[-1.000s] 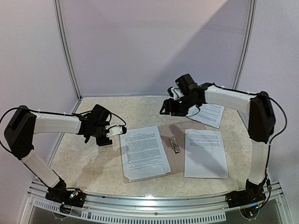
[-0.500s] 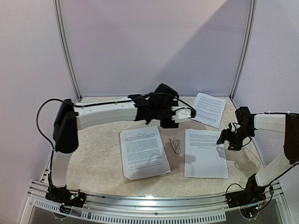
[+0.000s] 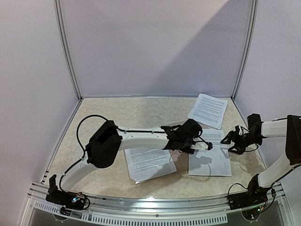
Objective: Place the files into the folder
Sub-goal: Pick up the file from the folder.
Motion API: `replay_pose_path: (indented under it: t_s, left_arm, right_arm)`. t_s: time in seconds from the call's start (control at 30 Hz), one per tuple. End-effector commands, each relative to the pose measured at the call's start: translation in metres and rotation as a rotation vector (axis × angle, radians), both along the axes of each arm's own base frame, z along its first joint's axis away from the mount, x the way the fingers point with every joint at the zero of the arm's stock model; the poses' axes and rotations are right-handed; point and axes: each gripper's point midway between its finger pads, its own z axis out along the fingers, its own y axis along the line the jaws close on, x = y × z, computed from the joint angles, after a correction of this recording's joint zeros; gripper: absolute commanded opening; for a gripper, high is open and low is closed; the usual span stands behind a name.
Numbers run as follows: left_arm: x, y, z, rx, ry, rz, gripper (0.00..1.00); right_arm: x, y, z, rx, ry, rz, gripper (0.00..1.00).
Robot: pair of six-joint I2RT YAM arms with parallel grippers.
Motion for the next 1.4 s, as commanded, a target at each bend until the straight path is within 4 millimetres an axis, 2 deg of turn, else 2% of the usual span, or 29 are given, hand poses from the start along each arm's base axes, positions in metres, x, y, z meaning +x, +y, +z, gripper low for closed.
replay_pose_path:
  t_s: [0.0, 0.1, 0.27, 0.4, 0.63, 0.73, 0.93, 1.03, 1.17, 1.27, 1.33, 1.37]
  left_arm:
    - [-0.004, 0.013, -0.036, 0.114, 0.020, -0.033, 0.69]
    - [-0.004, 0.019, -0.046, 0.151, 0.016, -0.039, 0.68]
    - [-0.001, 0.020, -0.047, 0.143, 0.025, -0.039, 0.68]
    - [-0.002, 0.019, -0.047, 0.140, 0.027, -0.044, 0.68]
    - [-0.002, 0.020, -0.049, 0.144, 0.026, -0.045, 0.68]
    - [0.000, 0.020, -0.048, 0.145, 0.023, -0.043, 0.68]
    - [0.001, 0.022, -0.047, 0.143, 0.024, -0.038, 0.68]
    - [0.002, 0.022, -0.047, 0.139, 0.026, -0.038, 0.68]
    - [0.001, 0.022, -0.048, 0.134, 0.035, -0.035, 0.68]
    - [0.002, 0.022, -0.047, 0.126, 0.042, -0.030, 0.68]
    - [0.002, 0.022, -0.047, 0.122, 0.046, -0.026, 0.68]
    - [0.002, 0.022, -0.047, 0.120, 0.047, -0.026, 0.68]
  right_arm:
    - [-0.018, 0.003, -0.017, 0.033, 0.060, 0.008, 0.74]
    - [-0.019, 0.002, -0.021, 0.039, 0.053, 0.005, 0.74]
    - [-0.016, 0.020, -0.012, 0.202, 0.009, 0.030, 0.71]
    - [-0.011, 0.036, 0.009, 0.335, -0.075, 0.071, 0.66]
    - [-0.006, 0.045, 0.047, 0.420, -0.202, 0.094, 0.65]
    - [-0.004, 0.048, 0.056, 0.450, -0.253, 0.105, 0.64]
    - [-0.004, 0.051, 0.047, 0.487, -0.226, 0.086, 0.62]
    - [-0.006, 0.063, 0.048, 0.510, -0.223, 0.130, 0.64]
    - [0.000, 0.073, 0.052, 0.465, -0.248, 0.182, 0.68]
    - [0.008, 0.073, 0.049, 0.425, -0.247, 0.178, 0.67]
    - [0.011, 0.070, 0.038, 0.373, -0.206, 0.157, 0.62]
    - [0.014, 0.069, 0.034, 0.344, -0.196, 0.154, 0.55]
